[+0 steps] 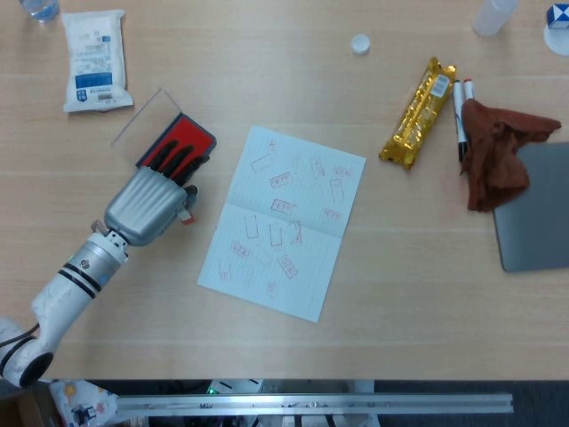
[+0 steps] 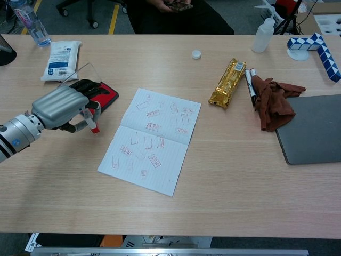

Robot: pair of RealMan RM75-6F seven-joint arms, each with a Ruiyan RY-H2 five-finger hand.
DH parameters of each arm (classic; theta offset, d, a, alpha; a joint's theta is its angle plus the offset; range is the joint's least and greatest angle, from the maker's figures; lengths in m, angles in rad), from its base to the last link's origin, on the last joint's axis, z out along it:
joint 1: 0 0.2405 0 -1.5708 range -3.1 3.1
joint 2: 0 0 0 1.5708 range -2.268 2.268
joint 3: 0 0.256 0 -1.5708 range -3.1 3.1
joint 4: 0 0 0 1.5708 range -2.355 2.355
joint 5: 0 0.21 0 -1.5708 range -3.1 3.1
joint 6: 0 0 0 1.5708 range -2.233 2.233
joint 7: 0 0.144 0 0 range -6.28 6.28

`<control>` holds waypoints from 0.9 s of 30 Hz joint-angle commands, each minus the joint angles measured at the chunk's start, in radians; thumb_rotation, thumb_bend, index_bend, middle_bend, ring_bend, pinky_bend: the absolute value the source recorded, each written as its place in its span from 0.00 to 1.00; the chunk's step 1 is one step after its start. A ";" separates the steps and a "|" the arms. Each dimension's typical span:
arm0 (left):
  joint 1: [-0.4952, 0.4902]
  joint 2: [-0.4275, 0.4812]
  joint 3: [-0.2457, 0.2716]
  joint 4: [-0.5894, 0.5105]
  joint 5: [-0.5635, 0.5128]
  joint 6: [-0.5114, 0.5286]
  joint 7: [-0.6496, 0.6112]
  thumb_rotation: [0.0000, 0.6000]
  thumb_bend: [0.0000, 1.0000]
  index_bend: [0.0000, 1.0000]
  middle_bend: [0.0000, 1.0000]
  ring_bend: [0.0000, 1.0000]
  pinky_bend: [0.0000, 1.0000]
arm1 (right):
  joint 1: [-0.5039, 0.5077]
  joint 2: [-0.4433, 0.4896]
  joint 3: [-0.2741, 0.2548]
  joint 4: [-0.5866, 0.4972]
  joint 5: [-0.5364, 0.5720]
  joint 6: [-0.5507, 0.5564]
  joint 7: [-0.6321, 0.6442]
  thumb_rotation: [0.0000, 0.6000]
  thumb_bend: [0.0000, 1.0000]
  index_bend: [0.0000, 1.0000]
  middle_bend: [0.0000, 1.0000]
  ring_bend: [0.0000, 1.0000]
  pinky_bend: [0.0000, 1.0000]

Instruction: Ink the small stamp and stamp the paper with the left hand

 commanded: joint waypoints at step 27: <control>0.043 -0.049 0.000 0.112 0.012 -0.005 -0.055 1.00 0.41 0.50 0.06 0.00 0.00 | -0.003 0.003 0.002 -0.016 0.007 0.002 -0.020 1.00 0.16 0.31 0.36 0.30 0.32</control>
